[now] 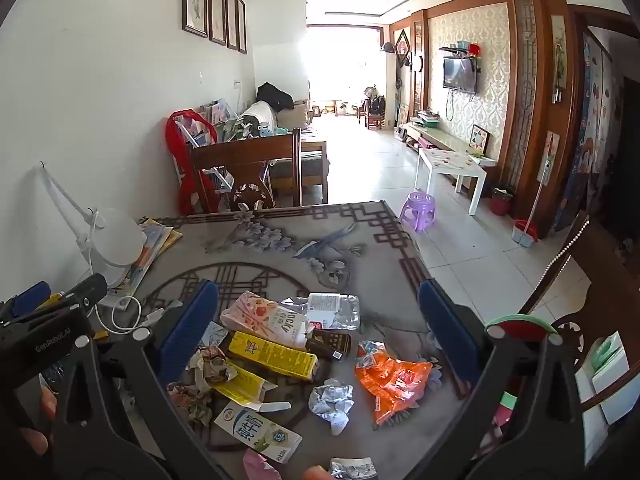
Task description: Collect trash
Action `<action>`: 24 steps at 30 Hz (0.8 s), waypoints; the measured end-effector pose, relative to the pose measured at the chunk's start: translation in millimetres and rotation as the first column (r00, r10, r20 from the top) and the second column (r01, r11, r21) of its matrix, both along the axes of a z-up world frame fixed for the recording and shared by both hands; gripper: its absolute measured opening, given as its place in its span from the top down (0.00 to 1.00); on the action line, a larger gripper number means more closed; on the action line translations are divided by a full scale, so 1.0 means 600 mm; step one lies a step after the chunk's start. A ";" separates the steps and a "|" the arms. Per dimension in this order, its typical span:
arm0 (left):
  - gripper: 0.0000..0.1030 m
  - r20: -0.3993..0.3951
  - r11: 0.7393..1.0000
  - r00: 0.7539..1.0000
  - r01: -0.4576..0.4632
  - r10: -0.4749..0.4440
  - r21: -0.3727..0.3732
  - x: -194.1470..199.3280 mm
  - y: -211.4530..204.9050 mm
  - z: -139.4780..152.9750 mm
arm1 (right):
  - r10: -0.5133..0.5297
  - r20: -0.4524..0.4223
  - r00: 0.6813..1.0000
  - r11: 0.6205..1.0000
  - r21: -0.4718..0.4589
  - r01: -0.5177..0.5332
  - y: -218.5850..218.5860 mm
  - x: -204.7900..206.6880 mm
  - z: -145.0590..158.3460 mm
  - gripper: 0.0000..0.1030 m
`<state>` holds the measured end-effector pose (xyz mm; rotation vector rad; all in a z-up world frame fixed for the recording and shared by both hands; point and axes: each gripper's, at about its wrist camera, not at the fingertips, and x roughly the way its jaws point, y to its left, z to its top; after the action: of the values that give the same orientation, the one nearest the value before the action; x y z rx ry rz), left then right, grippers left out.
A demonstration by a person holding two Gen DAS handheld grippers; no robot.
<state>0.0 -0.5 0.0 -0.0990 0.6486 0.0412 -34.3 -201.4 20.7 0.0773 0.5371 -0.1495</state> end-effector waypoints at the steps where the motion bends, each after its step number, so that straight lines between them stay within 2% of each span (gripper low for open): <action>1: 0.07 0.000 1.000 1.000 0.000 0.000 -0.001 0.000 0.000 0.000 | -0.001 -0.003 1.000 1.000 -0.002 0.001 0.000 0.000 0.000 0.04; 11: 0.07 0.005 1.000 1.000 0.008 -0.008 -0.011 0.005 0.009 0.005 | -0.013 0.002 1.000 1.000 -0.011 0.013 -0.002 0.000 -0.001 0.04; 24: 0.07 0.008 1.000 1.000 0.012 -0.012 0.013 0.006 -0.004 0.013 | -0.016 -0.006 1.000 1.000 -0.015 0.016 0.001 0.003 0.004 0.04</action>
<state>3.4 -3.0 7.6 -0.0826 0.6410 0.0330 -32.7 -200.6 23.2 0.0664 0.5418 -0.1692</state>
